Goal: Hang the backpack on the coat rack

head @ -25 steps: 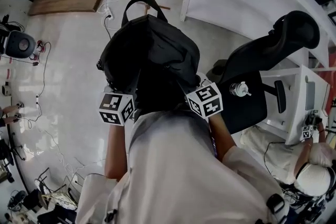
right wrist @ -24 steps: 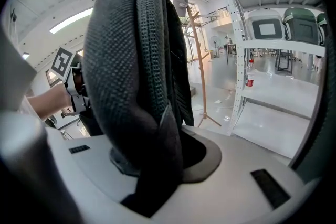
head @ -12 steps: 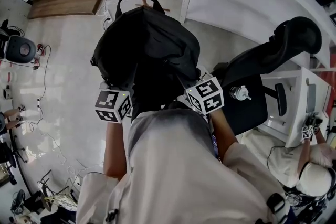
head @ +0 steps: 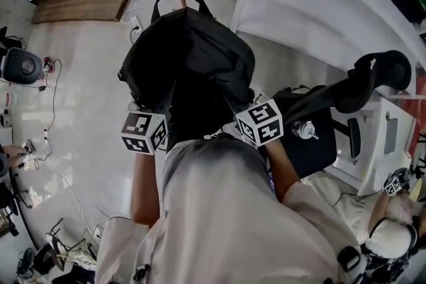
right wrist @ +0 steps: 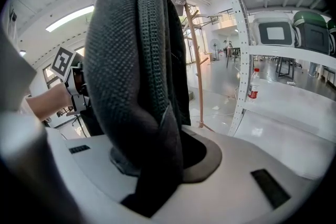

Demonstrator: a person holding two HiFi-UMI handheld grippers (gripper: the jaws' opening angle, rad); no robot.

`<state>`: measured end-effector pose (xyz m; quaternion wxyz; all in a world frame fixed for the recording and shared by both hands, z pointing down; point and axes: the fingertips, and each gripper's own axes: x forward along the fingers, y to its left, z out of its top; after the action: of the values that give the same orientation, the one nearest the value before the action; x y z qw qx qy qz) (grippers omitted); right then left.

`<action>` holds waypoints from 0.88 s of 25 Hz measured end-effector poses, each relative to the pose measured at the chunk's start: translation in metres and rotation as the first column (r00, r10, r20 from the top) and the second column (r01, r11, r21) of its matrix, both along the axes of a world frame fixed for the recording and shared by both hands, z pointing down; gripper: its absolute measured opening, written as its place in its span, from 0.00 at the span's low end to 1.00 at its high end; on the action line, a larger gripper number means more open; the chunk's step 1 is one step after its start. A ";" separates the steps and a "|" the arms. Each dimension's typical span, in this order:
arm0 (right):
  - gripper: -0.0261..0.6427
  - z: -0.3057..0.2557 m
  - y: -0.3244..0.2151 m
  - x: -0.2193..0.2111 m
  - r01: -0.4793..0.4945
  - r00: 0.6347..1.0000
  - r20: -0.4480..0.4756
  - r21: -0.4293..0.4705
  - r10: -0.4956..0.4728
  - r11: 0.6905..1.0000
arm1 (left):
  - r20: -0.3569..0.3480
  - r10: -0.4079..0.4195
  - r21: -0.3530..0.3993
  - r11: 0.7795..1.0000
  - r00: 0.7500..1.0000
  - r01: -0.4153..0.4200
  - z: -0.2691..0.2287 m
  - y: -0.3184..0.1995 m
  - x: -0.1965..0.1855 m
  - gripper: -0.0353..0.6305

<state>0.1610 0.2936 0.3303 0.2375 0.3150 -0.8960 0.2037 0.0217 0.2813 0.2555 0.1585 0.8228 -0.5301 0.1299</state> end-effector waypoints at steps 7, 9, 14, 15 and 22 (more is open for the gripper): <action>0.21 0.002 -0.038 -0.024 -0.002 1.000 -0.009 -0.018 0.002 1.000 | -0.014 0.004 -0.023 1.000 1.000 -0.004 0.004 -0.041 -0.025 0.18; 0.21 0.002 -0.050 -0.033 -0.007 1.000 -0.009 -0.023 0.007 1.000 | -0.012 0.008 -0.027 1.000 1.000 -0.008 0.004 -0.053 -0.033 0.18; 0.21 -0.001 -0.079 -0.057 -0.023 1.000 -0.016 -0.025 0.022 0.999 | -0.019 0.022 -0.032 0.999 1.000 -0.022 0.002 -0.084 -0.058 0.18; 0.21 -0.002 -0.085 -0.061 -0.027 1.000 -0.016 -0.025 0.027 0.999 | -0.020 0.027 -0.031 0.999 0.999 -0.027 0.001 -0.091 -0.062 0.18; 0.21 -0.005 -0.119 -0.086 -0.071 0.997 -0.027 -0.032 0.070 0.997 | -0.030 0.066 -0.039 0.997 0.997 -0.067 -0.001 -0.132 -0.087 0.18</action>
<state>0.0748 0.1741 0.3254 0.2469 0.3452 -0.8777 0.2225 -0.0651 0.1497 0.2545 0.1781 0.8385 -0.4973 0.1339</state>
